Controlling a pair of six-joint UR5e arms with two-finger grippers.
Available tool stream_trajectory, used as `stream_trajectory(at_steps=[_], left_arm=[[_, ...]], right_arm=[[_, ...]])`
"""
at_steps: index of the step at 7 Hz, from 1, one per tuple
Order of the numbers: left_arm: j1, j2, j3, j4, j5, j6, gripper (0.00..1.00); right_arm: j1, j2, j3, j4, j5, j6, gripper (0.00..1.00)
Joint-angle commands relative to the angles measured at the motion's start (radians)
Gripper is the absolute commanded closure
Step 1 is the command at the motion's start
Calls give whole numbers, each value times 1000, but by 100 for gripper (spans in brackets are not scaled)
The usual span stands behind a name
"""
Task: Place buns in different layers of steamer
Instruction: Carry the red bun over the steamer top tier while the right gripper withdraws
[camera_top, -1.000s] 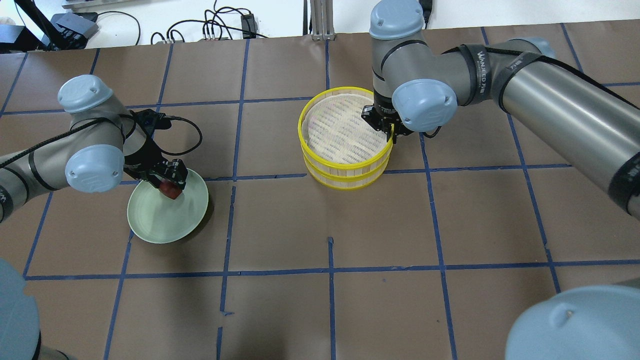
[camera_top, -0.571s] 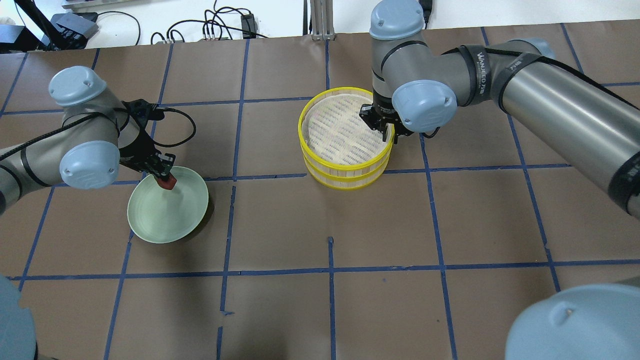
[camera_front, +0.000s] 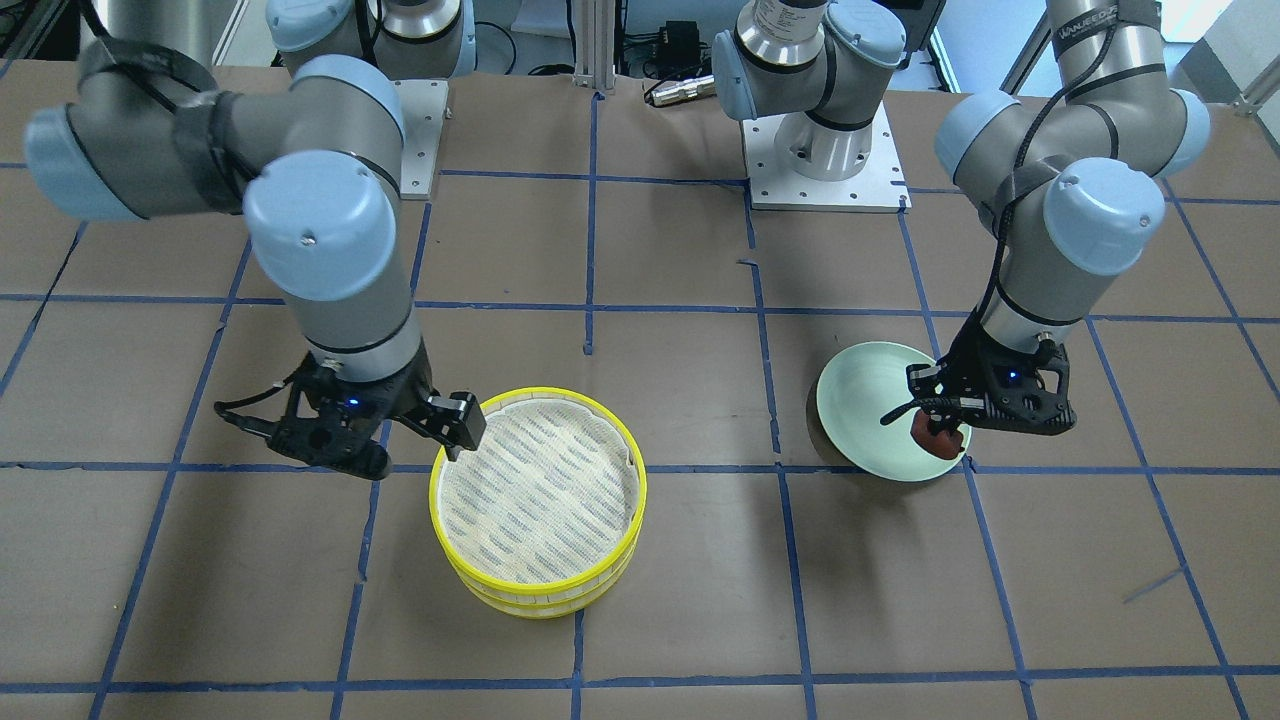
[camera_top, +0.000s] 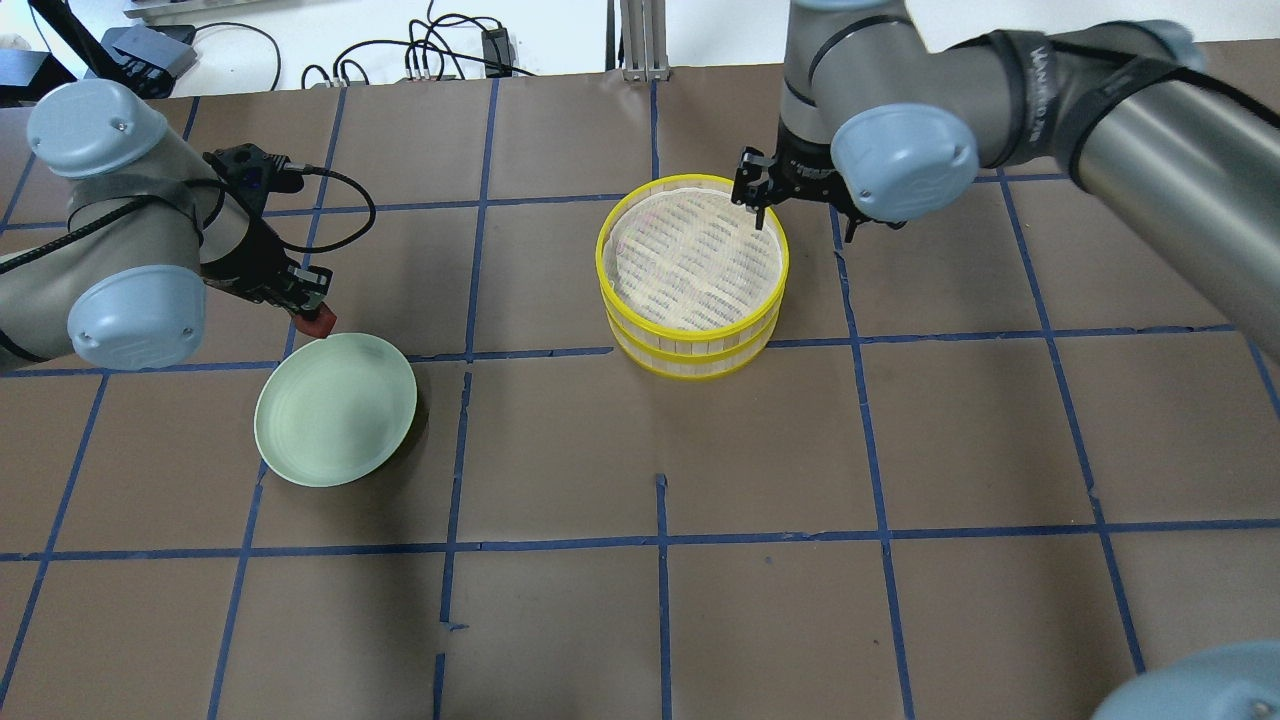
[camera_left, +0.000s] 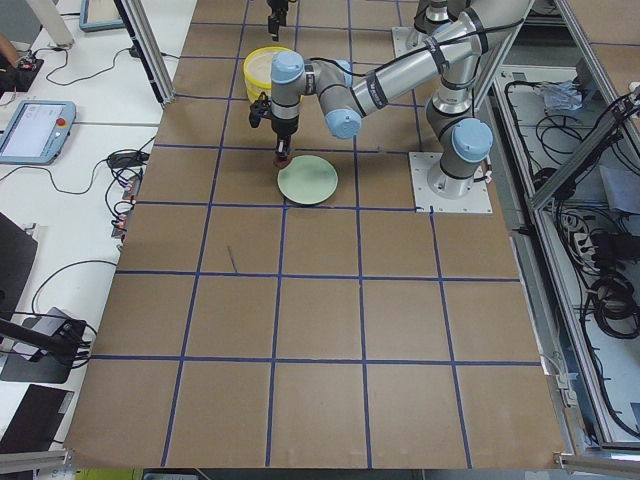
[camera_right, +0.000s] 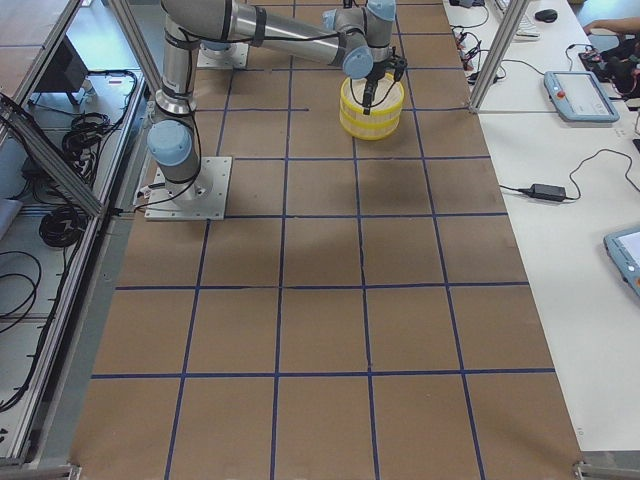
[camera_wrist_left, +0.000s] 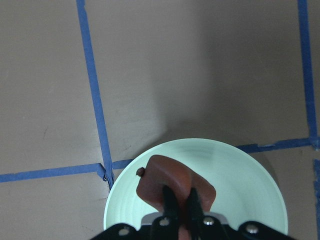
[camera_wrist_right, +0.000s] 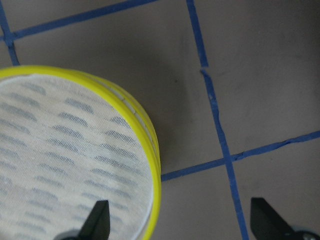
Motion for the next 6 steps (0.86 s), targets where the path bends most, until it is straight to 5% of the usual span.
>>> stream_trajectory(at_steps=[1,3,6], left_arm=[[-19,-1,45,-5,-103,-131,97],[-156,-21,128,-3,-101,-340,95],[-360,-87,243,11,-146,-729,94]], right_arm=[[-107,-111,-107,237,57,-146,0],[-114,-220,-131,377,71,-235,0],[-103,-237,-102,394,74,-308,0]])
